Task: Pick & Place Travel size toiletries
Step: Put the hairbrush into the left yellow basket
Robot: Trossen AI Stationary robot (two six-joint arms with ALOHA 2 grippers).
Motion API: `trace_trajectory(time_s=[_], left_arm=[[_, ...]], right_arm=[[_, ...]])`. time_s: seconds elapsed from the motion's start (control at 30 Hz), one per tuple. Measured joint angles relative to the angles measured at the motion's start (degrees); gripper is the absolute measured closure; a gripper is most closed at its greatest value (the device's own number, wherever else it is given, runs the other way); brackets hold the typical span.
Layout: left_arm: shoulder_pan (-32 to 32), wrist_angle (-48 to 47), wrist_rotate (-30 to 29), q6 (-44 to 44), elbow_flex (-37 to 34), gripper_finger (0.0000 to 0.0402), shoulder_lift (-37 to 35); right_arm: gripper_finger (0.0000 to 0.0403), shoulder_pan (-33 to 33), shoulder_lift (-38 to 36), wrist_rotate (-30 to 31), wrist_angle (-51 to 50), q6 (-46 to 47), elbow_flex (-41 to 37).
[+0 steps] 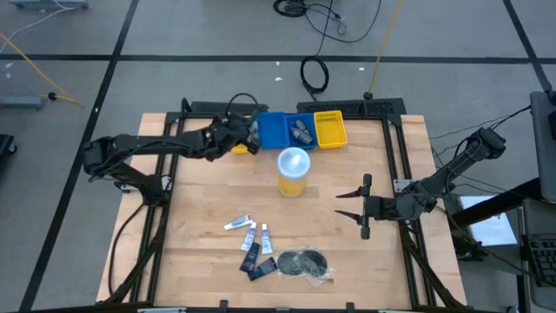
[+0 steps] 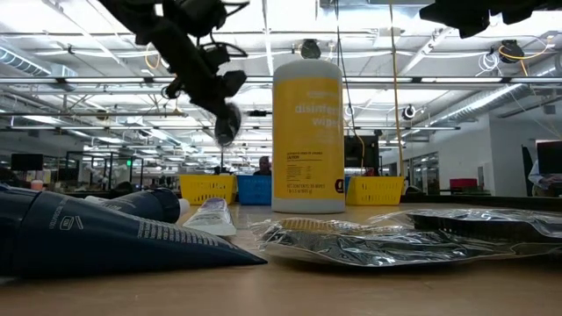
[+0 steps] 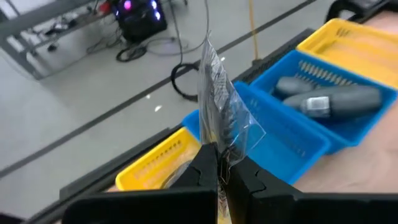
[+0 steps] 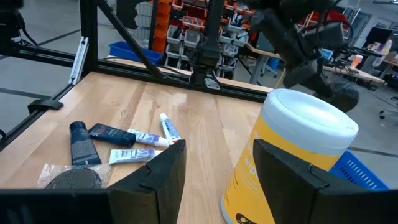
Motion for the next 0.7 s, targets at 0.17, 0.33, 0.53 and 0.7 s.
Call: trace_trajectory(time_s=[0.17,0.33,0.53,0.7], left_arm=[[2.0,-0.5,0.7,-1.8,-1.7,0.0401,0.0],[2.7,-2.4,0.1,-2.0,-2.2,0.0401,0.0],[3.1,-6.3,-2.9,-3.3,-2.2,0.0401,0.0],[3.1,-6.5,-3.3,-3.7,-2.5,0.0401,0.5]], right_arm=[[0.0222,0.0,0.0,0.0,0.0,0.0,0.0],[0.0222,0.0,0.0,0.0,0.0,0.0,0.0],[0.0222,0.0,0.0,0.0,0.0,0.0,0.0],[0.0222,0.0,0.0,0.0,0.0,0.0,0.0]])
